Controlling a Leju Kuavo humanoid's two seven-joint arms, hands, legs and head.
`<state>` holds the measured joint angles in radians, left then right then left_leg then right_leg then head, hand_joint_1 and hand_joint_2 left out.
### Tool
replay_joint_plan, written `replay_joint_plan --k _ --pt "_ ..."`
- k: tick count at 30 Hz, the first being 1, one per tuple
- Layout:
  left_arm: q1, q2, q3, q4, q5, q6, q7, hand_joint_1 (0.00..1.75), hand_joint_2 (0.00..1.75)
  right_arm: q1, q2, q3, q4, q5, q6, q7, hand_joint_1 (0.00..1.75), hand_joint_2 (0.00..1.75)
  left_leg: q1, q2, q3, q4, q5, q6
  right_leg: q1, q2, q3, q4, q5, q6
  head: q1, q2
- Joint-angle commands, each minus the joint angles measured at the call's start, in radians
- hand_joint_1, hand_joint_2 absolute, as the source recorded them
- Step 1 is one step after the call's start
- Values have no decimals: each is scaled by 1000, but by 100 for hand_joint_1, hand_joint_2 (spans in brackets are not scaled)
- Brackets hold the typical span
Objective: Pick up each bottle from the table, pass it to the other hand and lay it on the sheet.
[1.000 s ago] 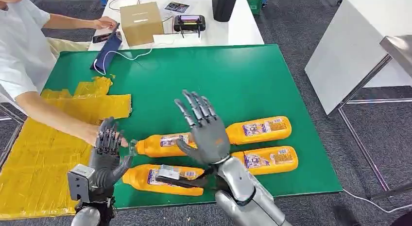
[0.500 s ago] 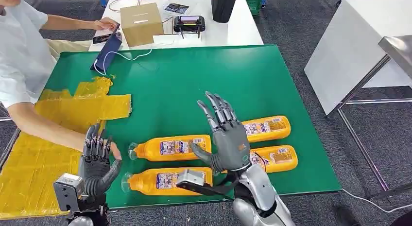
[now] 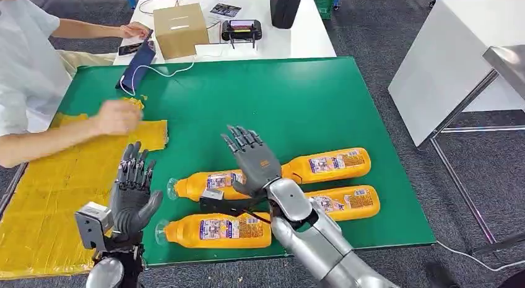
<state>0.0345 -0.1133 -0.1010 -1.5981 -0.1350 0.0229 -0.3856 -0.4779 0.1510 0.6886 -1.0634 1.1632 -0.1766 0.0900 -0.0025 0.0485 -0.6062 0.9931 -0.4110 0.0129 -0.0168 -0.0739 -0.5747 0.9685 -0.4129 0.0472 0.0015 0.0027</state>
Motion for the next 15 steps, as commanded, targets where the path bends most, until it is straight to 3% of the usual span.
replay_joint_plan --k 1,9,15 --pt "-134 8 -86 178 26 -5 4 0 175 -208 74 35 430 -47 0 -44 0 175 0 -3 2 -1 0 -1 0 3 2 0 0 -1 0 0" --pt "-177 18 -136 227 60 3 -1 0 175 -247 106 19 572 -121 32 -96 0 175 0 -4 3 -1 0 -1 0 2 3 0 -1 -1 0 0" --pt "-173 20 -139 230 74 20 -7 0 175 -215 120 50 523 -141 -14 -149 0 175 1 -4 3 0 0 -1 0 3 3 0 -1 -2 0 0"
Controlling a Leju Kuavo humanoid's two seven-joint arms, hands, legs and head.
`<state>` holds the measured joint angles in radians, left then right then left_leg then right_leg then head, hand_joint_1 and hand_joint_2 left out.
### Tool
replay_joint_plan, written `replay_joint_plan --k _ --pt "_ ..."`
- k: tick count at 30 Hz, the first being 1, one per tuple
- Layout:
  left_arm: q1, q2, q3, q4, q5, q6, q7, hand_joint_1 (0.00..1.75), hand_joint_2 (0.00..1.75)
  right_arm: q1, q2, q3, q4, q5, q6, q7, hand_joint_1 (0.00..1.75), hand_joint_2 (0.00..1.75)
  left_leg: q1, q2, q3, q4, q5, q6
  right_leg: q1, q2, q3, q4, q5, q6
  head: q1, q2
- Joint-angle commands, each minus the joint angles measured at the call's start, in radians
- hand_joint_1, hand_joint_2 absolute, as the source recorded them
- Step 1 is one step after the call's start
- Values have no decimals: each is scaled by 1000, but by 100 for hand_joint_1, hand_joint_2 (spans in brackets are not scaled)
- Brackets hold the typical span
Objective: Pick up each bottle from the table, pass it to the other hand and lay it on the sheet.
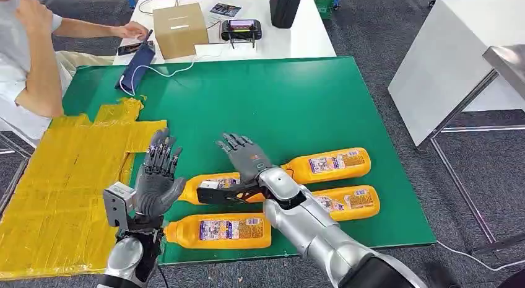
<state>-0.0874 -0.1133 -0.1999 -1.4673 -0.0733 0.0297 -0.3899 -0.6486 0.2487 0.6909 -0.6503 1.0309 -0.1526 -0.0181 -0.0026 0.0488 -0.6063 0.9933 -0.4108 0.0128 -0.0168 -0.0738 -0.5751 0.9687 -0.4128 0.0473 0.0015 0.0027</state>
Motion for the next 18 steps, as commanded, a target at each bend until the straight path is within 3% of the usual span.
replay_joint_plan --k 1,3,9,14,18 --pt "-46 22 -39 96 12 13 -3 0 175 -40 24 53 94 -10 -33 -37 0 175 1 -3 2 0 0 -1 0 3 2 0 -1 -1 0 0" --pt "-23 19 -17 73 12 23 -4 0 175 -13 6 114 -22 43 -84 2 0 175 1 -2 2 0 -1 -1 0 4 2 0 -1 -1 0 0" --pt "16 14 22 39 -4 27 -3 0 175 34 -37 204 -257 118 -58 61 0 175 2 -2 4 0 -2 -1 1 8 4 -1 -2 -2 0 0" --pt "17 14 27 38 -6 27 -3 0 175 38 -41 209 -266 118 -50 63 0 175 2 -3 2 0 -1 -1 1 4 2 -1 -1 -2 0 0" --pt "7 12 33 48 -12 24 -4 0 175 31 -26 200 -207 48 32 61 0 175 2 -3 3 0 -1 -1 1 6 4 -1 -1 -2 0 0"
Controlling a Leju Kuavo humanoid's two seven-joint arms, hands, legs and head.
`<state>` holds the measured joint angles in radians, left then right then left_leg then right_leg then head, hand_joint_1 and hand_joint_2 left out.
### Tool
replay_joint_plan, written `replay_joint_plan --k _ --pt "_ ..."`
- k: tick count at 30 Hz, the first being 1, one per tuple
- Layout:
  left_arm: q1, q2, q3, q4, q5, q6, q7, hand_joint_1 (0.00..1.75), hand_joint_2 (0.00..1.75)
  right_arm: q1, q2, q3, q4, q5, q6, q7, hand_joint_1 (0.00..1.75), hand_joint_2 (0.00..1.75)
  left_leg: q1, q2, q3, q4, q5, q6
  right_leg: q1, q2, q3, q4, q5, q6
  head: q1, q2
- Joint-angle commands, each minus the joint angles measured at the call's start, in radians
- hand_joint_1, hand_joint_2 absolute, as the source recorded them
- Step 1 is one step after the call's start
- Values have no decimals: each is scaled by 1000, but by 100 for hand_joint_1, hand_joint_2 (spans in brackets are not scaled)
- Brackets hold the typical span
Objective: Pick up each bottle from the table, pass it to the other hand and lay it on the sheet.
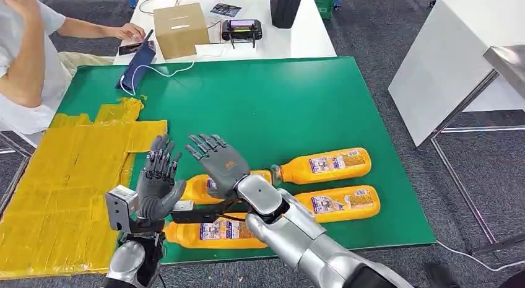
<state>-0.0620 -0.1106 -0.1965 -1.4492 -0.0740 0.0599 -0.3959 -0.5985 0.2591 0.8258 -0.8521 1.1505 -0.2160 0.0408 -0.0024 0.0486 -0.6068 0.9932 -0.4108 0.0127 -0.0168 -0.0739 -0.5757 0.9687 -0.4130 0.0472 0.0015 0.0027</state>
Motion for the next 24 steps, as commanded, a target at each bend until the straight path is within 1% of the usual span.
replay_joint_plan --k 1,2,3,4,6,8,10,11,12,13,14,15,16,17,18,19,20,24 --pt "-24 9 27 37 -13 -7 1 0 175 -22 -31 63 29 -80 104 10 0 175 2 -3 3 0 -1 -1 1 5 3 -1 -1 -2 0 0" --pt "-34 9 23 43 -14 -8 -1 0 175 -28 -15 50 100 -113 104 2 0 175 2 -4 4 0 -1 -1 1 6 5 -1 -1 -2 0 0" --pt "-38 9 21 45 -14 -8 -2 0 175 -29 -12 46 122 -124 102 -8 0 175 2 -5 5 0 -2 -2 1 6 5 -1 -2 -3 0 0" --pt "-41 8 20 48 -14 -7 -2 0 175 -31 -11 47 140 -126 90 -19 0 175 4 -8 7 1 -3 -3 2 11 8 0 -3 -5 0 0" --pt "-51 12 14 52 -13 -4 -6 0 175 -40 4 34 207 -154 94 -24 0 175 3 -9 7 -1 -1 -2 1 6 8 -2 -2 -4 0 0" --pt "-66 17 11 56 -23 20 -23 0 175 -46 13 28 271 -161 88 -11 0 175 3 -6 7 -1 -2 -2 1 7 8 -2 -2 -3 0 0" --pt "-82 24 27 47 -43 69 -37 0 175 -49 21 21 328 -165 78 -13 0 175 1 -5 4 -1 0 -1 0 3 5 -1 -1 -2 0 0" --pt "-95 35 48 38 -91 139 -47 0 175 -49 25 19 362 -155 62 -8 0 175 2 -7 5 0 -1 -2 1 5 6 -1 -2 -3 0 0" --pt "-104 44 61 31 -97 152 -46 0 175 -46 25 13 373 -158 56 -5 0 175 2 -6 6 0 -2 -2 1 7 7 -1 -2 -3 0 0" --pt "-109 52 80 19 -90 158 -45 0 175 -46 25 11 384 -159 50 -6 0 175 2 -4 4 -1 -1 -1 1 4 4 -1 -1 -2 0 0" --pt "-113 58 96 12 -89 165 -46 0 175 -47 26 11 393 -156 45 -6 0 175 2 -5 4 -1 -1 -2 1 4 5 -1 -1 -2 0 0" --pt "-121 68 121 4 -135 225 -57 0 175 -49 28 6 406 -153 43 -2 0 175 1 -4 2 0 0 -1 1 3 3 0 -1 -2 0 0" --pt "-130 80 140 0 -136 235 -56 0 175 -48 27 4 410 -152 44 -1 0 175 2 -3 3 0 -1 -1 1 6 3 0 -1 -2 0 0" --pt "-134 88 150 -2 -135 234 -55 0 175 -47 26 4 410 -151 42 -2 0 175 1 -1 2 0 0 -1 1 4 2 0 0 -2 0 0" --pt "-140 88 184 -4 -138 251 -55 0 175 -48 25 4 414 -146 43 7 0 175 2 -2 2 0 -1 -2 1 6 3 0 -1 -2 0 0" --pt "-144 92 189 -5 -134 249 -55 0 175 -48 25 4 415 -146 42 7 0 175 3 -3 4 1 -1 -2 1 7 4 1 -1 -3 0 0" --pt "-146 92 204 -1 -148 261 -57 0 175 -48 26 2 418 -142 39 12 0 175 2 -3 2 0 -1 -1 1 4 2 1 -1 -2 0 0" --pt "-147 95 262 -6 -136 274 -59 0 175 -52 25 5 431 -119 38 40 0 175 3 -3 4 1 -2 -2 1 8 4 1 -2 -3 0 0"
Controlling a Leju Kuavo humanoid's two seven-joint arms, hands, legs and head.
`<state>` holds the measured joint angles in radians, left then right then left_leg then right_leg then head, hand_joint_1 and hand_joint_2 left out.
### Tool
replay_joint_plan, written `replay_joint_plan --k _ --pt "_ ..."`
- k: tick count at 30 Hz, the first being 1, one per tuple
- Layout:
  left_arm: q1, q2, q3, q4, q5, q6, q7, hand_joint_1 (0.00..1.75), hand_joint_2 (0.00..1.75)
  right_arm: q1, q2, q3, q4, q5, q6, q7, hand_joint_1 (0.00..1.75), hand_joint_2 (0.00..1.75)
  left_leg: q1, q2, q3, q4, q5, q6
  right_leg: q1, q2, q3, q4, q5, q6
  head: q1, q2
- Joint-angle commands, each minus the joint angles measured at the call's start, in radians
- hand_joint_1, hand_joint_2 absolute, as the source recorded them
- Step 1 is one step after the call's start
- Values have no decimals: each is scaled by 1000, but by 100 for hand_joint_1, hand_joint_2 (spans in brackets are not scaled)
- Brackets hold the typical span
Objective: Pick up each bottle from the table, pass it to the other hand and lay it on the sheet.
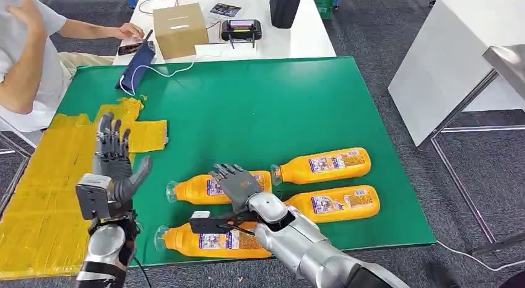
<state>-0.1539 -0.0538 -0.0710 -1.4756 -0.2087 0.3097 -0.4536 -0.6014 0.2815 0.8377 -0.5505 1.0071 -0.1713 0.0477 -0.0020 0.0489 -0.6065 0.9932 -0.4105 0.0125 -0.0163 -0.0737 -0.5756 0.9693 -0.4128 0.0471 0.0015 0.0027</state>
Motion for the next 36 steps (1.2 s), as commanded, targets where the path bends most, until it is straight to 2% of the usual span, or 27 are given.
replay_joint_plan --k 1,7,11,14,15,16,17,21,23,28,31,32,33,34,35,36 --pt "-53 37 147 19 1 27 -2 0 175 -50 3 -3 135 35 -8 48 0 175 2 -3 2 1 -1 -1 1 5 3 0 -1 -2 0 0" --pt "-41 25 166 26 4 22 -5 0 175 -65 6 -2 170 73 13 119 0 175 1 -3 2 0 0 -1 0 3 2 0 -1 -1 0 0" --pt "-40 22 165 30 4 22 -6 0 175 -66 5 -3 171 74 14 121 0 175 1 -4 2 0 0 -1 0 3 3 -1 -1 -1 0 0" --pt "-46 14 157 54 1 9 -1 0 175 -77 5 -26 198 87 33 184 2 175 2 -6 4 0 -1 -1 1 4 5 -1 -1 -2 0 0" --pt "-47 11 155 62 1 7 -1 0 175 -80 4 -33 203 88 36 193 54 175 2 -6 4 0 -1 -1 0 4 5 0 -2 -2 0 0" --pt "-49 10 152 70 1 5 -1 0 175 -82 2 -41 207 90 35 197 140 175 1 -6 4 0 0 -1 0 2 4 -1 -1 -2 0 0" --pt "-52 8 148 79 1 3 -1 0 175 -85 -1 -49 212 94 34 194 154 175 1 -6 5 -1 0 -1 0 3 5 -1 -1 -2 0 0" --pt "-54 6 147 82 1 3 -1 0 175 -87 -2 -52 212 94 35 192 154 175 0 -4 3 0 1 -1 -1 1 3 0 0 -1 0 0" --pt "-54 6 147 82 1 3 -1 0 175 -87 -2 -52 212 94 35 192 154 175 1 -6 5 0 0 -1 0 3 5 -1 -1 -2 0 0" --pt "-58 3 137 88 8 -17 1 0 175 -87 -12 -82 201 96 -4 194 171 175 1 -6 4 0 0 -1 0 2 5 -1 1 -4 0 0" --pt "-47 0 121 76 12 -28 -2 0 175 -45 -42 -161 146 91 -297 125 175 175 1 -6 4 -1 1 -1 0 0 4 -1 1 -4 0 0" --pt "-41 0 113 70 11 -28 -2 0 175 -14 -56 -211 101 67 -447 70 175 175 2 -9 5 0 1 -1 0 0 6 -2 0 -4 0 0" --pt "-34 2 105 65 13 -29 -2 0 175 23 -74 -279 12 98 -527 24 175 175 1 -8 4 -1 1 -1 0 -1 5 -2 1 -4 0 0" --pt "-30 3 99 62 17 -30 -3 0 175 82 -85 -370 -122 155 -527 -19 175 175 1 -6 3 0 1 0 0 0 3 -1 1 -3 0 0" --pt "-26 6 90 61 21 -29 -7 0 175 169 -47 -571 -283 234 -527 -151 175 175 1 -8 4 0 0 -1 0 1 5 -1 0 -4 0 0" --pt "-25 7 85 60 22 -28 -9 0 175 205 -13 -680 -379 249 -527 -249 175 175 1 -6 3 0 0 -1 0 1 4 -1 0 -4 0 0"
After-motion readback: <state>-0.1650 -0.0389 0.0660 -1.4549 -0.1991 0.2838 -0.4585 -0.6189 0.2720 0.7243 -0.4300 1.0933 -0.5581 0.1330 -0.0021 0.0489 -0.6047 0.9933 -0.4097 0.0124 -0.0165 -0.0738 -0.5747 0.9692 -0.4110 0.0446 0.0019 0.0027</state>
